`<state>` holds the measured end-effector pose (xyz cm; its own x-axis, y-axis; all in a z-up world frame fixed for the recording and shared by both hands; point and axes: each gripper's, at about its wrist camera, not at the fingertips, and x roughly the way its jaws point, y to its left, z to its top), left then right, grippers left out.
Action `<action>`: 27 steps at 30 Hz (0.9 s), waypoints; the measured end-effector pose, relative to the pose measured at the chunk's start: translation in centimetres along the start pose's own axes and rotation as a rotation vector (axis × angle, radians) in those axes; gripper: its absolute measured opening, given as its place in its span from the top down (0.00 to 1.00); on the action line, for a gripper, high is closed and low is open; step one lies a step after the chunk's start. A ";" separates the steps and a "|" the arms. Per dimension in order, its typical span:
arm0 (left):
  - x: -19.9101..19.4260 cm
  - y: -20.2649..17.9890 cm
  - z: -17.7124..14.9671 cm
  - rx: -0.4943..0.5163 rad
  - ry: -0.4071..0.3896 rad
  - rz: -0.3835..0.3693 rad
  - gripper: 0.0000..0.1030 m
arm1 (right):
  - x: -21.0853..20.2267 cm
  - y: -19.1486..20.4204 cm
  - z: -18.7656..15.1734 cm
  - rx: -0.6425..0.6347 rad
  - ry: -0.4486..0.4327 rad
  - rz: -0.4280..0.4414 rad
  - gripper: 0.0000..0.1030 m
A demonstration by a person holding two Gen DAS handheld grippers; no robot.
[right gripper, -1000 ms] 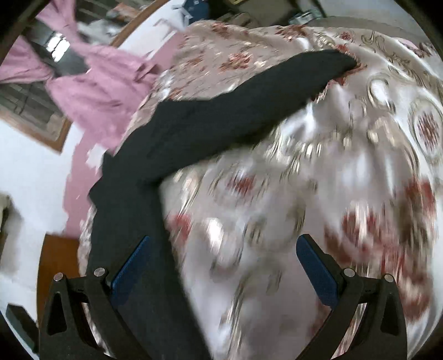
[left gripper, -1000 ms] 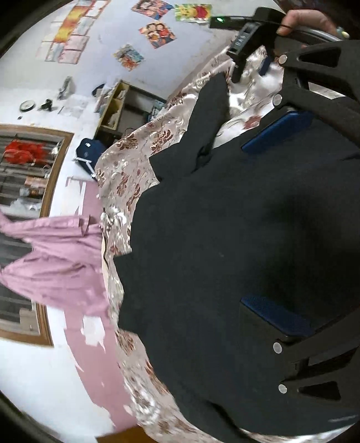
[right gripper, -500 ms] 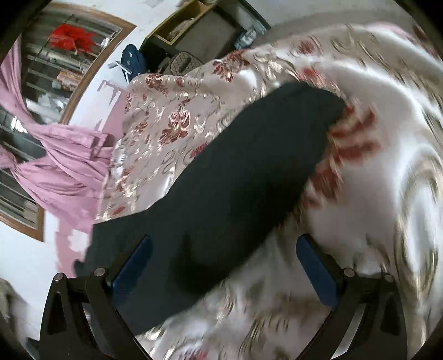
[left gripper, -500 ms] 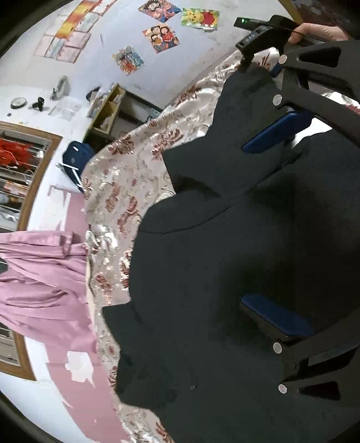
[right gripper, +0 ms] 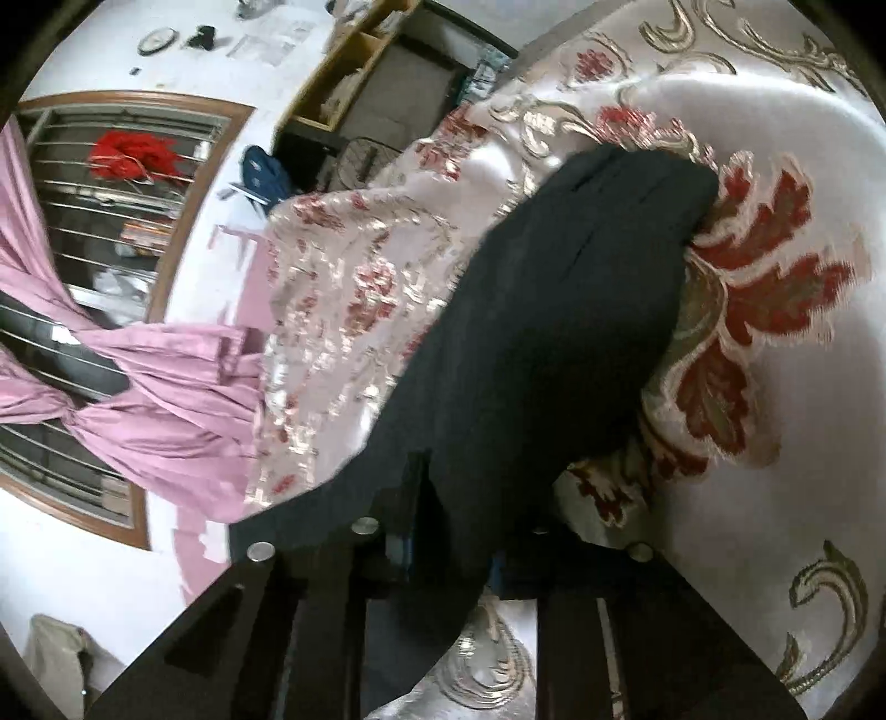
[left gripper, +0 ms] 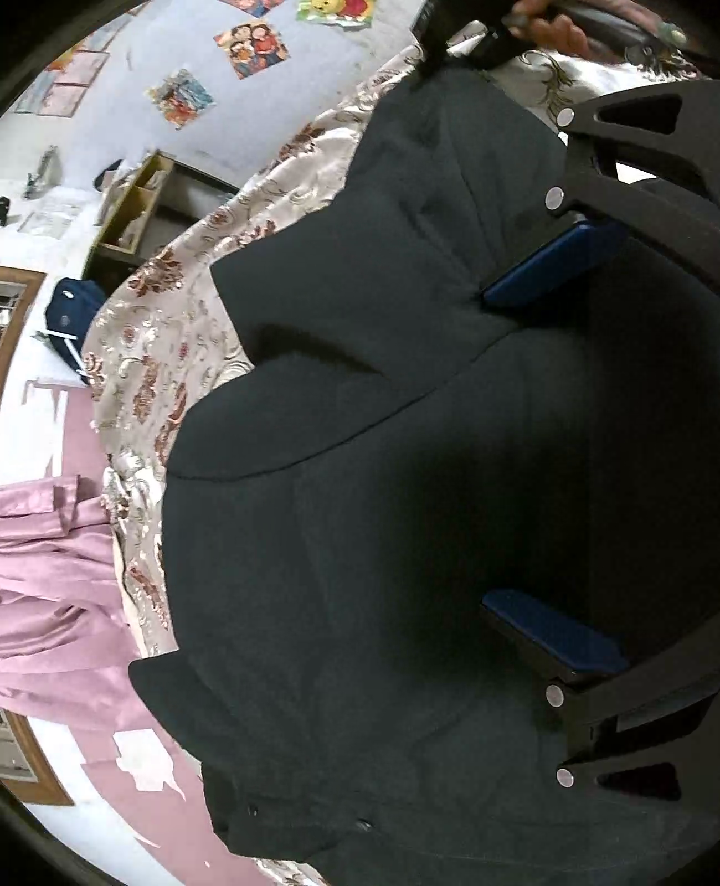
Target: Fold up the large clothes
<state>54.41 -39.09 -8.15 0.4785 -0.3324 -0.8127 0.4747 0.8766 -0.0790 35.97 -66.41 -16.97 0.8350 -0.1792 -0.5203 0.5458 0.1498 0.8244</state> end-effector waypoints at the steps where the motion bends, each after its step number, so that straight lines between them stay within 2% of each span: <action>1: -0.2 0.1 0.2 -0.002 0.007 -0.008 0.00 | -0.2 0.5 0.2 -0.017 -0.008 0.015 0.89; 3: -1.0 0.7 0.4 -0.021 0.008 -0.046 0.00 | -1.2 1.4 0.3 -0.050 -0.028 0.049 0.91; 8: -5.7 5.0 0.3 -0.153 -0.066 -0.146 0.02 | -4.6 5.6 0.0 -0.184 -0.106 0.122 0.93; 12: -9.1 9.0 -0.3 -0.238 -0.081 -0.157 0.02 | -8.1 10.5 -1.0 -0.321 -0.131 0.192 0.93; 15: -11.2 11.8 -0.9 -0.268 -0.104 -0.146 0.02 | -10.7 15.4 -2.9 -0.476 -0.144 0.215 0.93; 21: -15.7 18.8 -3.0 -0.333 -0.143 -0.088 0.02 | -14.6 28.0 -11.2 -0.877 -0.161 0.264 0.93; 24: -17.8 22.6 -4.7 -0.366 -0.161 -0.051 0.02 | -15.2 33.7 -17.6 -1.117 -0.125 0.269 0.93; 27: -20.1 26.6 -7.0 -0.404 -0.179 -0.012 0.02 | -15.3 36.8 -23.9 -1.316 -0.078 0.255 0.93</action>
<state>52.26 -6.71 2.08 0.6117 -0.3671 -0.7007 0.1707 0.9262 -0.3362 44.96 -34.93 16.04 0.9406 -0.0539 -0.3351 0.0739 0.9961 0.0472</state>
